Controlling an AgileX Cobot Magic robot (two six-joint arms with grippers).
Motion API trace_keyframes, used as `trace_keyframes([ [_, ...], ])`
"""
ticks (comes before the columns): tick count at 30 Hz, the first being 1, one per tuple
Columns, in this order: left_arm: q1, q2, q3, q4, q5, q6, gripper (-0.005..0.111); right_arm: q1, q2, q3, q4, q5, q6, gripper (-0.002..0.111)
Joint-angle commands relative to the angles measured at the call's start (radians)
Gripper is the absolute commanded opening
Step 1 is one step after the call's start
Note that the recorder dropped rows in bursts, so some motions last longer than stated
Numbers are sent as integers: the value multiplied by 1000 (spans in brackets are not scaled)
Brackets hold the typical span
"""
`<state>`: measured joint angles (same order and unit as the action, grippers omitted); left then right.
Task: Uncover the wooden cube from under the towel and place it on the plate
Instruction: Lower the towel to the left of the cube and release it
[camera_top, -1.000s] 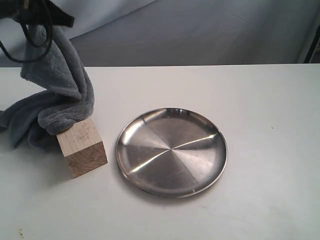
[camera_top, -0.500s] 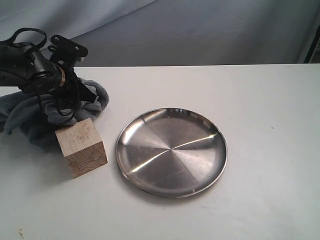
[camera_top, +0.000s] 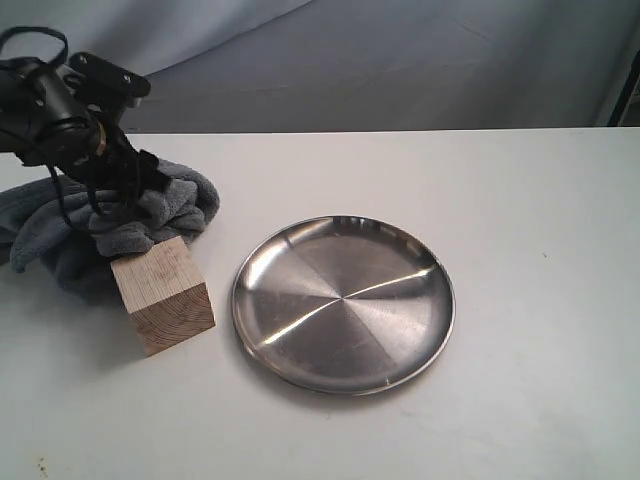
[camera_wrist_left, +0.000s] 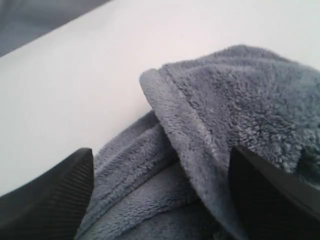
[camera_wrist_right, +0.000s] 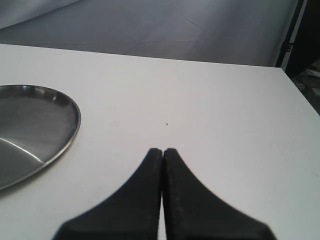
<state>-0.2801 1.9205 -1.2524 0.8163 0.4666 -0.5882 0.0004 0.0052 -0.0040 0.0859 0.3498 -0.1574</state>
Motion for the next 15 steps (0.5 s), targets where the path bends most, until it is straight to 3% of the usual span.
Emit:
trace_keyframes([
  [1,2,-126,2,-90,5,31,70,1,-5,4,4,0,1,0],
  [11,2,-215,8,-650,236,588,70,1,-5,4,4,0,1,0],
  [15,2,-205,32,-713,270,623,70,1,-5,4,4,0,1,0],
])
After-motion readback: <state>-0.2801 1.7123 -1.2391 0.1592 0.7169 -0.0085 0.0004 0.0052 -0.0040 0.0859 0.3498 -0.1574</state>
